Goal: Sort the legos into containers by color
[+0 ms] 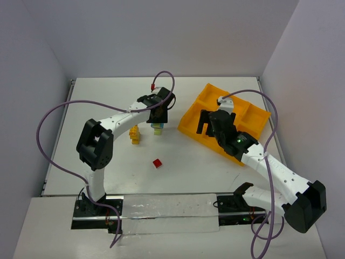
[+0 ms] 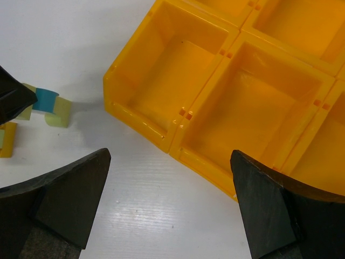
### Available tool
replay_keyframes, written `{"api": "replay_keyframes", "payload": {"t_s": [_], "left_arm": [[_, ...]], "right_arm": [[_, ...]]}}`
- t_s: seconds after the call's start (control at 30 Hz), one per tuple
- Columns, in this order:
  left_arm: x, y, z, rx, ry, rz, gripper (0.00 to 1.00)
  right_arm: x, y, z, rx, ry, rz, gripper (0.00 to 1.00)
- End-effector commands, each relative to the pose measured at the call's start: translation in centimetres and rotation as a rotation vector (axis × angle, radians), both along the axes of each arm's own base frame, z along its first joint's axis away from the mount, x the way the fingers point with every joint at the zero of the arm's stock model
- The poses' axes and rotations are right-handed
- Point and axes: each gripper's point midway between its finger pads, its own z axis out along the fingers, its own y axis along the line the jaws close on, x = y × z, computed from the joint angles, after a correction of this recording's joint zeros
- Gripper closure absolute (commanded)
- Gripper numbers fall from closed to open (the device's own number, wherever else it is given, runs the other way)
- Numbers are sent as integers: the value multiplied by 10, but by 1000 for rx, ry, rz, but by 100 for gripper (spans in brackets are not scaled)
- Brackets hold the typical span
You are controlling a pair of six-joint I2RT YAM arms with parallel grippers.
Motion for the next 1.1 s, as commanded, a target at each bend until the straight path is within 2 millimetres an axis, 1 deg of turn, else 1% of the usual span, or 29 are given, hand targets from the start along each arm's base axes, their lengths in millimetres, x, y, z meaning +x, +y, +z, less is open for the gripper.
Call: {"api": "replay_keyframes", "payload": {"t_s": [0.0,0.13,0.17,0.23,0.27,0.3,0.4,0.43,0.47,0.5,0.53,0.57,0.63,0.7,0.73,0.8,0.83,0.9,1.0,1.07], "left_arm": [[8,-7,1,-20,-17,-15,46],[9,-6,5,-18,-25,-17,61],[9,-6,7,-16,-27,-18,69],[9,-5,11,-10,-31,-16,90],[10,-4,15,-8,-34,-13,99],[10,-4,19,-11,-38,-12,100],[9,-7,57,-86,-86,-38,100],[8,-10,72,-137,-103,-55,100],[7,-11,79,-194,-92,-72,100],[7,-12,93,-236,-118,-78,100],[1,-17,108,-335,-117,-113,100],[-2,-16,121,-431,-130,-135,100],[-3,-9,143,-560,-175,-149,100],[-10,-1,170,-714,-199,-187,100],[-12,2,176,-767,-212,-200,100],[-17,11,188,-897,-234,-225,100],[-18,11,190,-917,-230,-217,100],[-22,16,197,-1019,-259,-240,100],[-27,13,200,-1098,-256,-258,100],[-29,11,198,-1119,-259,-265,100]], "right_arm": [[3,-3,9,1,-24,-25,0],[2,-4,10,0,-25,-30,0],[2,-5,11,2,-27,-31,0],[1,-5,14,6,-31,-30,0],[1,-5,15,7,-34,-30,0],[0,-6,17,8,-37,-28,0],[-4,-6,26,10,-56,-6,0],[-5,-5,30,13,-65,10,0],[-6,-4,33,16,-72,26,0],[-7,-2,35,17,-76,45,0],[-10,3,40,29,-88,83,0],[-12,9,46,47,-103,124,0],[-16,19,57,76,-123,191,0],[-22,32,67,103,-133,275,0],[-23,34,70,109,-136,290,0],[-29,48,75,138,-129,369,0],[-30,49,75,141,-128,376,0],[-35,60,81,180,-136,438,0],[-39,72,89,227,-142,493,0],[-39,80,90,249,-132,519,1]]}}
